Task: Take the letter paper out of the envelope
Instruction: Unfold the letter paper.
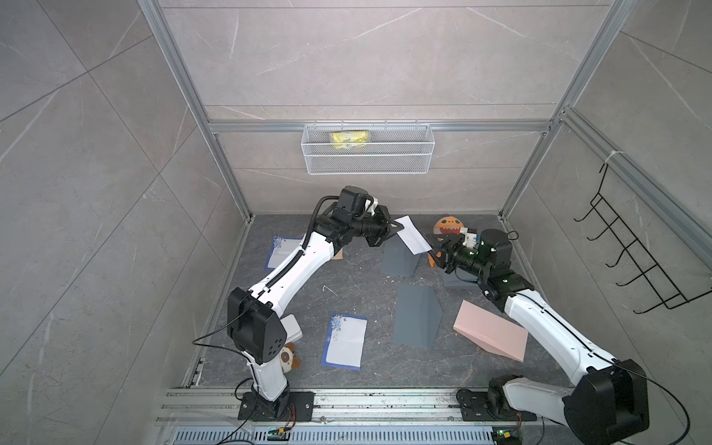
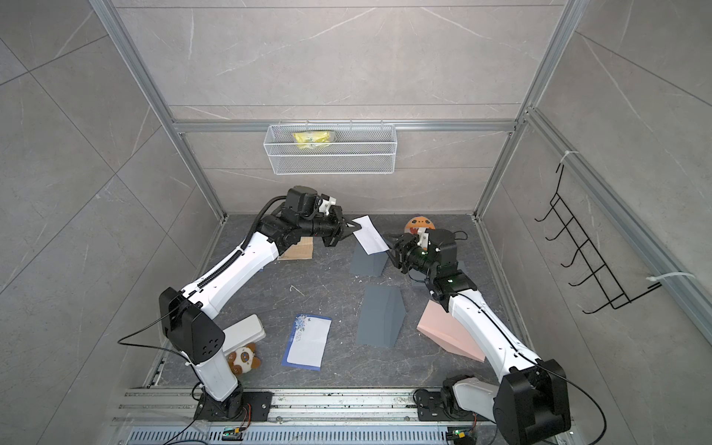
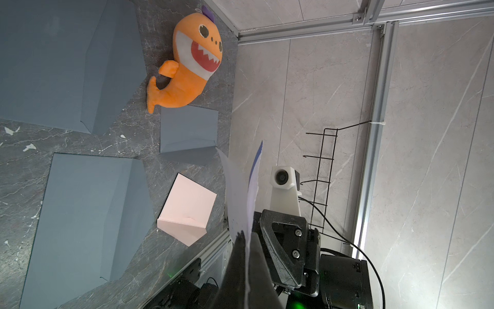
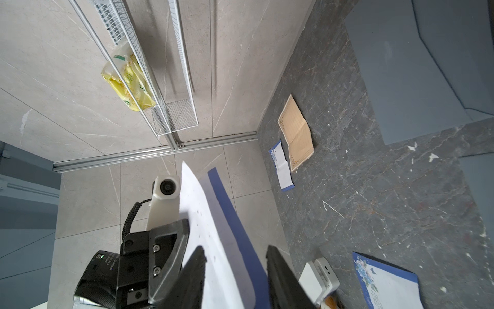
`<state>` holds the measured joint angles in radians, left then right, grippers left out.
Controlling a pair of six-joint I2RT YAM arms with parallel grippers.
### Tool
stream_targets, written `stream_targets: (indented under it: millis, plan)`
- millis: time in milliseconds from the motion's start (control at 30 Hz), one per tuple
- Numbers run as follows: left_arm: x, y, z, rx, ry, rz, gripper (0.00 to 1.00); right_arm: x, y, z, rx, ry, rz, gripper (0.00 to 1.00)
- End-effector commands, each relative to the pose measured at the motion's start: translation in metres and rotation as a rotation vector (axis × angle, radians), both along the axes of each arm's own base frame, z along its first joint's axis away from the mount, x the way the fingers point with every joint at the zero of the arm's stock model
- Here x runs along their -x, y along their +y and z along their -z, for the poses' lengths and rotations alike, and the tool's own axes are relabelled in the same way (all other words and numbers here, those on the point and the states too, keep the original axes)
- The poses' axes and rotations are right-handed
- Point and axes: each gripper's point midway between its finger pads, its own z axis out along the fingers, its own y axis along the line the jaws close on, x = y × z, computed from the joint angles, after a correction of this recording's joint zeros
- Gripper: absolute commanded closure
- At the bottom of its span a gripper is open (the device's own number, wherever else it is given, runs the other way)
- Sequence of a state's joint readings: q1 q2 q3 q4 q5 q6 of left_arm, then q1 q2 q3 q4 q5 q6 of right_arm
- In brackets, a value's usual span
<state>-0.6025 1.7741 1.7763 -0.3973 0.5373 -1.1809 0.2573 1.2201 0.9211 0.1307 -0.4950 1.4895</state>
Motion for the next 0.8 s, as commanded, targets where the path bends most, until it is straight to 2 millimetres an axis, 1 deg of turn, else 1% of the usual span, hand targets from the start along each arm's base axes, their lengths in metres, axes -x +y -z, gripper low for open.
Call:
stream_targets:
  millis: [0,233,467,767]
  plan:
    - [-0.002,-0.006,-0.006,-0.002,-0.036,0.019,1.00,0.009,0.002,-0.016,-0.017,-0.040,-0.009,0.61]
    - [0.000,-0.008,0.002,-0.026,-0.029,0.023,1.00,0.012,0.005,-0.014,-0.011,-0.036,-0.016,0.66]
    - [0.000,-0.011,0.003,-0.023,-0.030,0.022,1.00,0.013,0.008,-0.012,-0.011,-0.030,-0.021,0.70]
    - [-0.002,-0.016,0.000,-0.010,-0.032,0.017,1.00,0.013,0.013,-0.006,-0.014,-0.016,-0.030,0.72]
